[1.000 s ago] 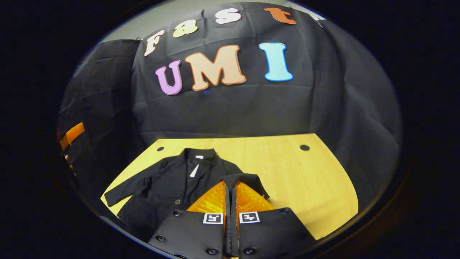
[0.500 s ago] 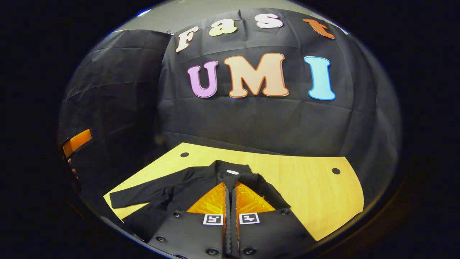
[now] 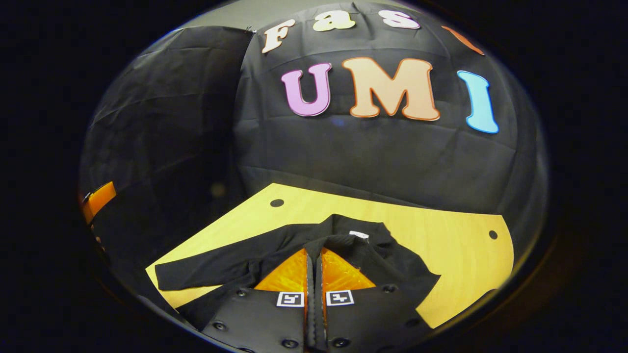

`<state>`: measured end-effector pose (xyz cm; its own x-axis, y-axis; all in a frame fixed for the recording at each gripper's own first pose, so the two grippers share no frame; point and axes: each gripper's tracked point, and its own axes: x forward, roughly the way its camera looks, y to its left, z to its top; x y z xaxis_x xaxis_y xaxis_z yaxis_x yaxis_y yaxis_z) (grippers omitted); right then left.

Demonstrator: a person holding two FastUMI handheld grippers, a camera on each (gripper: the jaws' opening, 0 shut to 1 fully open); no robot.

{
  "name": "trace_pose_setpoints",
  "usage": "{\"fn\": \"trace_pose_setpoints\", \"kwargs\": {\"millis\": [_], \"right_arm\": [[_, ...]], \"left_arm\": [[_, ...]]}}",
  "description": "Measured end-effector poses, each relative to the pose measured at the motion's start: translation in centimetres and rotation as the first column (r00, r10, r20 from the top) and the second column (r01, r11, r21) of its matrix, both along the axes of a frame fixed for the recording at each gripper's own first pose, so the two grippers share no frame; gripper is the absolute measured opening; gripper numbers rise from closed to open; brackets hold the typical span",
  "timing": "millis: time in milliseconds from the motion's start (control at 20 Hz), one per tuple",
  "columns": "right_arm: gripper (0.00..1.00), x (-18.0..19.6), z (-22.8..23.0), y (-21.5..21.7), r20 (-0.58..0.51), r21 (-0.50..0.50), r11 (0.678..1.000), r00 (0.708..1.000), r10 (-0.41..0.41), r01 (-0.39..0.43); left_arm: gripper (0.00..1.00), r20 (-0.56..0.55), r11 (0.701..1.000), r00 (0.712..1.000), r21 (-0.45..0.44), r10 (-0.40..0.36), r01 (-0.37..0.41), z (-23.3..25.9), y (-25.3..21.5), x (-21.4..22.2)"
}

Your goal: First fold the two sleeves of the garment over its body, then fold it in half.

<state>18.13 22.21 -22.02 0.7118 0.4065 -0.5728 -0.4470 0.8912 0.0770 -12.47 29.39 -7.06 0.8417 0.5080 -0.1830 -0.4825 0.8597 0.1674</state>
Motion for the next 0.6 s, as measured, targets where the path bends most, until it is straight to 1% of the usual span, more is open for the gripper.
{"fn": "trace_pose_setpoints", "kwargs": {"millis": [100,150,200,250,300,350,400,500,550,600], "right_arm": [[0.04,0.3,-1.6,2.0,-0.021,-0.022,0.999,0.999,0.024,-0.024],[0.02,0.5,-2.4,2.9,-0.033,-0.033,0.999,0.999,0.035,-0.036],[0.0,0.5,-3.2,3.8,-0.046,-0.043,0.998,0.998,0.045,-0.047],[0.02,0.5,-4.0,4.6,-0.059,-0.056,0.997,0.997,0.053,-0.057],[0.02,0.7,-4.8,5.2,-0.068,-0.072,0.995,0.996,0.058,-0.063],[0.0,0.9,-5.5,5.8,-0.077,-0.085,0.994,0.995,0.062,-0.068],[0.02,1.1,-6.2,6.4,-0.087,-0.095,0.993,0.994,0.065,-0.073],[0.02,1.3,-7.2,7.3,-0.099,-0.107,0.992,0.993,0.061,-0.071],[0.02,1.6,-7.4,7.7,-0.102,-0.107,0.992,0.993,0.06,-0.071],[0.02,1.8,-7.7,8.2,-0.106,-0.099,0.992,0.992,0.062,-0.073]], "left_arm": [[0.98,-0.025,0.999,0.999,-0.014,0.028,-0.028,-1.0,1.7,-1.2],[0.98,-0.036,0.999,0.998,-0.021,0.043,-0.044,-1.7,2.7,-1.6],[0.95,-0.045,0.998,0.997,-0.027,0.059,-0.06,-2.2,3.5,-2.0],[0.98,-0.059,0.997,0.996,-0.035,0.072,-0.074,-2.7,4.3,-2.4],[0.95,-0.074,0.995,0.994,-0.038,0.084,-0.087,-3.3,5.0,-2.8],[0.98,-0.093,0.995,0.991,-0.04,0.092,-0.096,-4.1,5.6,-3.3],[0.95,-0.115,0.993,0.988,-0.055,0.099,-0.106,-4.8,6.1,-3.7],[0.99,-0.153,0.987,0.982,-0.094,0.112,-0.127,-6.5,6.9,-4.3],[0.97,-0.176,0.983,0.977,-0.122,0.117,-0.139,-7.6,7.1,-4.6],[0.98,-0.203,0.976,0.972,-0.154,0.12,-0.153,-8.8,7.3,-4.9]]}}
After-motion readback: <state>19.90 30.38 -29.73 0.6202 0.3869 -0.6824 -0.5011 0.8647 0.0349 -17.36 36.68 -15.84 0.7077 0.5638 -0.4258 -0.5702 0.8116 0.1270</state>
